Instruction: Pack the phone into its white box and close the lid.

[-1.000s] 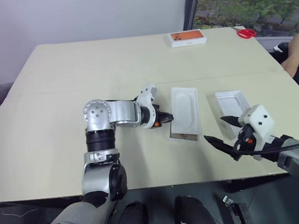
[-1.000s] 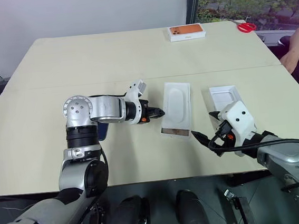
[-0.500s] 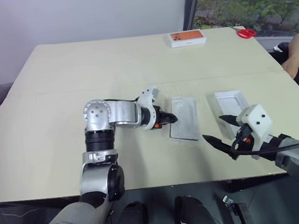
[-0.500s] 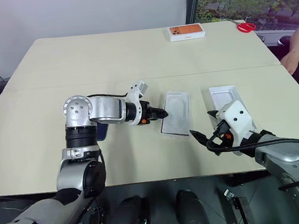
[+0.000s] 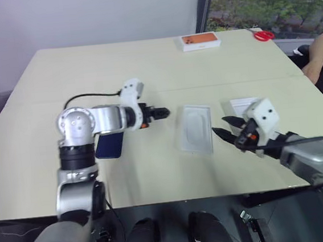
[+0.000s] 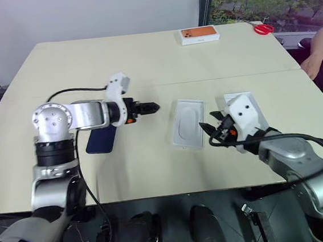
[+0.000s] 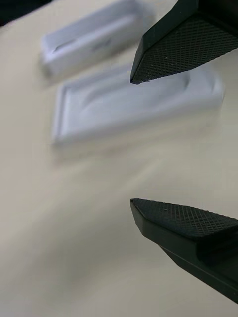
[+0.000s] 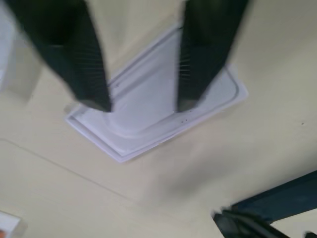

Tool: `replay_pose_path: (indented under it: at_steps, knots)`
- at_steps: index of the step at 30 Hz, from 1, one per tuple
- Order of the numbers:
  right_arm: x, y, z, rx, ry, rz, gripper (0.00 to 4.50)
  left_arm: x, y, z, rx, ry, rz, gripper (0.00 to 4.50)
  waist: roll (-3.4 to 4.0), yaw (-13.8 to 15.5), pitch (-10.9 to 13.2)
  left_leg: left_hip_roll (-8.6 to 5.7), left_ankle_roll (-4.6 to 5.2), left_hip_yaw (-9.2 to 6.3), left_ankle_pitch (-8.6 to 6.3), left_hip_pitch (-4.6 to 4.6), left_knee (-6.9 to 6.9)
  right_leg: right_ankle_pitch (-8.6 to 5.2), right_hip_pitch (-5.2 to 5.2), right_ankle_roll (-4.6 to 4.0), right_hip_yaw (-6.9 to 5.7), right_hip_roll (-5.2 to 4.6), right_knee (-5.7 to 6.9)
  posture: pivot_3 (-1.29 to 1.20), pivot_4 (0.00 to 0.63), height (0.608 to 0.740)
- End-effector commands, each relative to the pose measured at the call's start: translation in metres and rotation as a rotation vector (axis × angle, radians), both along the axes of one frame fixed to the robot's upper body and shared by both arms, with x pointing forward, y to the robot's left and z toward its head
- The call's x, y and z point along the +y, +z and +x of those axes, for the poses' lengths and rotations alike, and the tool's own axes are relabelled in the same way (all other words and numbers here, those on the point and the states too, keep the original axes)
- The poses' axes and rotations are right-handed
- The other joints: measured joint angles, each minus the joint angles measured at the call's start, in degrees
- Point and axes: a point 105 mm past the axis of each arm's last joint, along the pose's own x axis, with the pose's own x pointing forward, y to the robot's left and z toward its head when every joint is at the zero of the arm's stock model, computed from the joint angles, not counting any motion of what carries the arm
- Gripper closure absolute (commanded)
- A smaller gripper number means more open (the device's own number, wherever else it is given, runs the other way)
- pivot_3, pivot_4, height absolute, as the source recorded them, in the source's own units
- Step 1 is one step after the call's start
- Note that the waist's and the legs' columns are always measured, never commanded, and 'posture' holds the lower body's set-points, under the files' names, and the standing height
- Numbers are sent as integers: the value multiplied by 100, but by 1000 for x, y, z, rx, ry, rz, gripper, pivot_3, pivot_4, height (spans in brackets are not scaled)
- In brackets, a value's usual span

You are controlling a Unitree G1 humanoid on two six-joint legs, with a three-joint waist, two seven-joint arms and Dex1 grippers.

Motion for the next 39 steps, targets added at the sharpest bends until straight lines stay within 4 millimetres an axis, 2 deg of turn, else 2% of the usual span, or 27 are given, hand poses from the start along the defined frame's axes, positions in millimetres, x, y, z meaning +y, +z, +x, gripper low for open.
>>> replay_pose_path:
  at_steps: [1,4,8,11,15,19,31,36,39]
  knots:
    - [6,-1,17,6,-43,-47,4469,3,7,-5,-237,-137,81,627,2,-9,1,-1,0,6,0,-1,0,-1,-3,-2,2,-3,-1,0,150,740]
    - [11,-2,29,3,-65,-88,4469,6,2,-16,-332,-263,102,627,1,27,1,-1,2,6,-1,-8,1,-1,-7,-4,2,-9,-7,0,150,740]
    - [24,-13,47,49,-70,-169,4469,10,-13,-43,-418,-478,179,627,2,-17,2,-4,30,9,-17,-15,2,0,-12,-6,7,-31,-12,0,150,740]
    - [26,-17,60,59,-99,-183,4469,10,-19,-49,-406,-528,167,627,2,-2,2,-2,38,6,-22,-16,2,0,-16,-5,4,-32,-7,0,150,740]
    - [24,-26,89,93,-205,-175,4469,8,-25,-52,-399,-537,164,627,3,-16,2,-3,43,4,-23,-15,4,2,-13,-3,0,-24,-4,0,150,740]
    - [22,-31,104,104,-260,-184,4469,7,-29,-55,-401,-545,169,627,4,-27,3,-1,46,4,-25,-16,2,15,-15,23,-4,-8,-2,0,150,740]
    - [16,-40,116,87,-331,-200,4469,3,-32,-60,-398,-554,163,627,4,-94,2,0,47,5,-25,-13,3,17,-14,26,-3,-2,4,0,150,740]
    - [20,-40,112,78,-315,-194,4469,0,-33,-61,-397,-560,157,627,4,-138,3,1,47,3,-25,-13,3,17,-14,26,-3,-2,5,0,150,740]
    - [25,-31,96,48,-210,-226,4469,-1,-32,-59,-402,-558,158,627,5,-136,3,2,47,0,-25,-14,2,16,-14,27,-4,-1,4,0,150,740]
